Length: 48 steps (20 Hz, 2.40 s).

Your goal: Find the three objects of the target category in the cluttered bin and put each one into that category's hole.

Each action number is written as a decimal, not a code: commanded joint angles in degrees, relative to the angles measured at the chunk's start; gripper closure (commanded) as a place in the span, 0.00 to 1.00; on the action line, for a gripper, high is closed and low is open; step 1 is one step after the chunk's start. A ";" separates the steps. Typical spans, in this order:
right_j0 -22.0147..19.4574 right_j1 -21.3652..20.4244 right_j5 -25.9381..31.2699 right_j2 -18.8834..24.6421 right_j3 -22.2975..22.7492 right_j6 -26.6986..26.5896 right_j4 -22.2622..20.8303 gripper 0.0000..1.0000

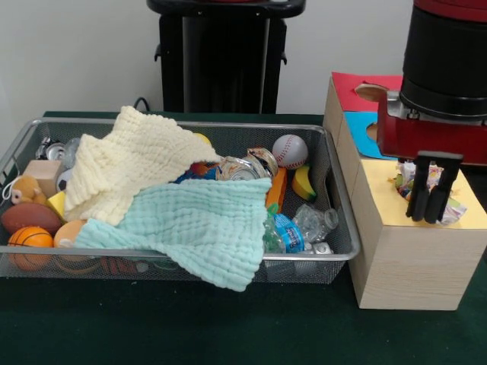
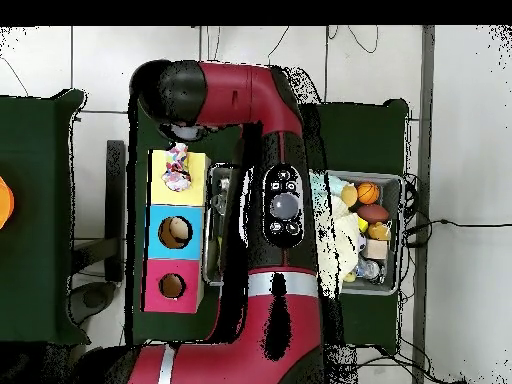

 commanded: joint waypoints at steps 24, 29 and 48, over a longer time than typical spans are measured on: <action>1.65 1.11 7.83 4.03 5.11 -1.08 -2.17 1.00; 1.73 0.57 8.04 4.41 4.47 -0.20 -1.07 1.00; 1.24 5.18 1.28 4.58 6.33 -3.19 -3.16 1.00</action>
